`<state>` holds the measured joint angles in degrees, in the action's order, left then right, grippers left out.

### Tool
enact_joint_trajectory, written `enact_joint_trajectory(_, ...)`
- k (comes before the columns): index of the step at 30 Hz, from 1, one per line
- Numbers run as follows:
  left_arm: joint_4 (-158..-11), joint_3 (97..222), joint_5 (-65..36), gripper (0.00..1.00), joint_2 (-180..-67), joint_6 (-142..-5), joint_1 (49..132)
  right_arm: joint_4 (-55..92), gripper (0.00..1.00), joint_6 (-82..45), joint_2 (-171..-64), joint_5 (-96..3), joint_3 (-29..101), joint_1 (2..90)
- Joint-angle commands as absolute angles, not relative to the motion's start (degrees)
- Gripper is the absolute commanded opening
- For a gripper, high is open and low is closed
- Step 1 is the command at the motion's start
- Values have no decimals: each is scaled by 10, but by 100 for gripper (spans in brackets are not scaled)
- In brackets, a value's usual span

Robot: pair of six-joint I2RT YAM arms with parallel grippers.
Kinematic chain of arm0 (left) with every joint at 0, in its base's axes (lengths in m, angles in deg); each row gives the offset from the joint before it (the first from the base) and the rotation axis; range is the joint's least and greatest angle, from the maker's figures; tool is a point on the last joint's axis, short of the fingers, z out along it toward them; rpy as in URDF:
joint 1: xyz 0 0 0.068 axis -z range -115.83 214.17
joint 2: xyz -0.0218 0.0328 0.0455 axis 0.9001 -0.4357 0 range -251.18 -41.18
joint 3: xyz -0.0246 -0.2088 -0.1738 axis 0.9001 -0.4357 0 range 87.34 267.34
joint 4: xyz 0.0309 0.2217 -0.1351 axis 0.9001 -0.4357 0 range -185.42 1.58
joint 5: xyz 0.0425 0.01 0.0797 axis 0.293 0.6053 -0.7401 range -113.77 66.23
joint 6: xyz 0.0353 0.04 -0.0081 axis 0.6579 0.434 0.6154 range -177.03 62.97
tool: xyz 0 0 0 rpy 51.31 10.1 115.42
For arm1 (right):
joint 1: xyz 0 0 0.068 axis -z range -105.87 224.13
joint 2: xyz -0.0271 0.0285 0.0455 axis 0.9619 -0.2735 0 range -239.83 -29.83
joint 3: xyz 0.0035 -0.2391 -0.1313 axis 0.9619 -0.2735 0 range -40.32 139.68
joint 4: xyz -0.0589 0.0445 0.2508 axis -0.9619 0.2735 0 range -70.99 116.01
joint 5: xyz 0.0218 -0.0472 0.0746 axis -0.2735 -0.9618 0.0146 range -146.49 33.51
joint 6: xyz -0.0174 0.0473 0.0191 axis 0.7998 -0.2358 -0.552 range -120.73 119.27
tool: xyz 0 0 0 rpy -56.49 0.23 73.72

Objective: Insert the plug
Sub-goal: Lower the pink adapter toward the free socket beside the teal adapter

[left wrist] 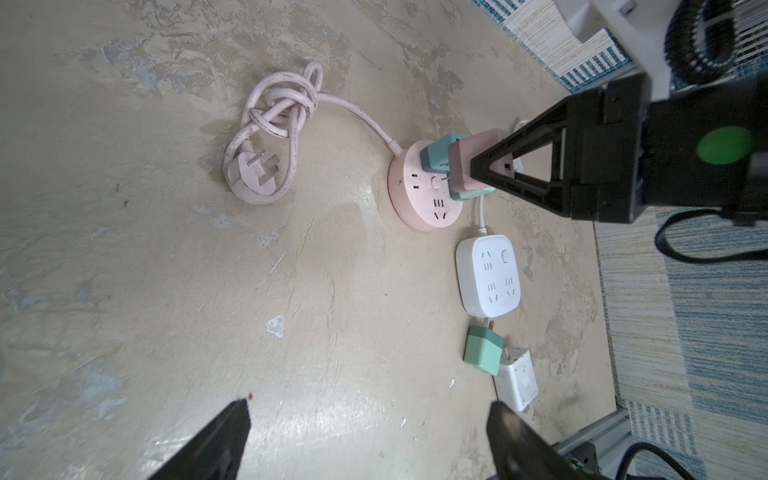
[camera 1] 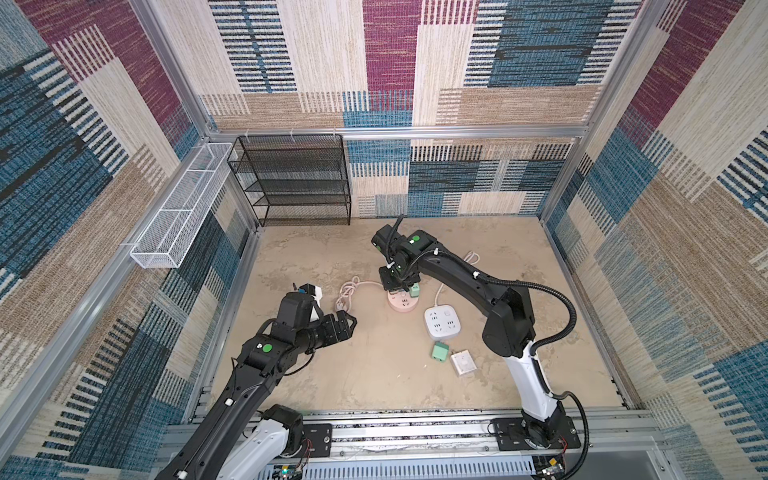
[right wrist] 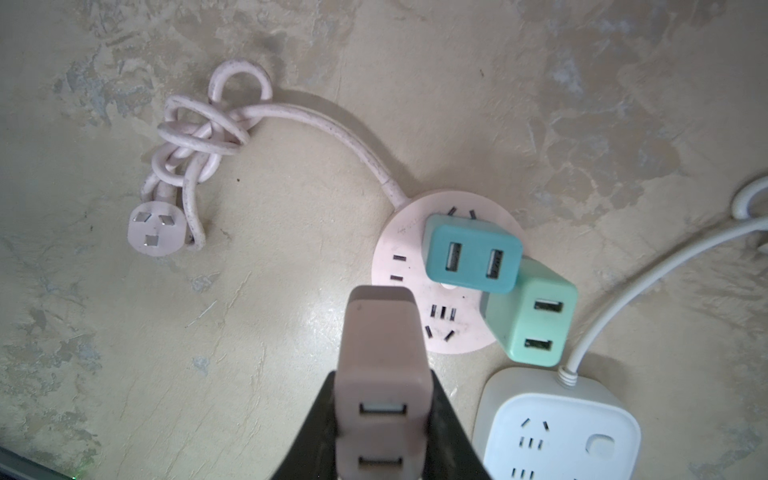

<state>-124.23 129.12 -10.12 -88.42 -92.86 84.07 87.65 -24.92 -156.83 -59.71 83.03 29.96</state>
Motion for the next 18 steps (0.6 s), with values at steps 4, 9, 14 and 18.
enact_joint_trajectory(4, -1226, 1290, -106, 94, -887, -919, 840, 853, 0, -263, -1567, -608, 822, 299)
enact_joint_trajectory(9, -1222, 1288, -103, 94, -892, -920, 840, 848, 0, -264, -1574, -606, 817, 299)
enact_joint_trajectory(14, -1217, 1284, -102, 94, -892, -921, 840, 848, 0, -268, -1582, -614, 819, 300)
enact_joint_trajectory(18, -1210, 1280, -98, 94, -895, -922, 840, 848, 0, -269, -1587, -621, 823, 300)
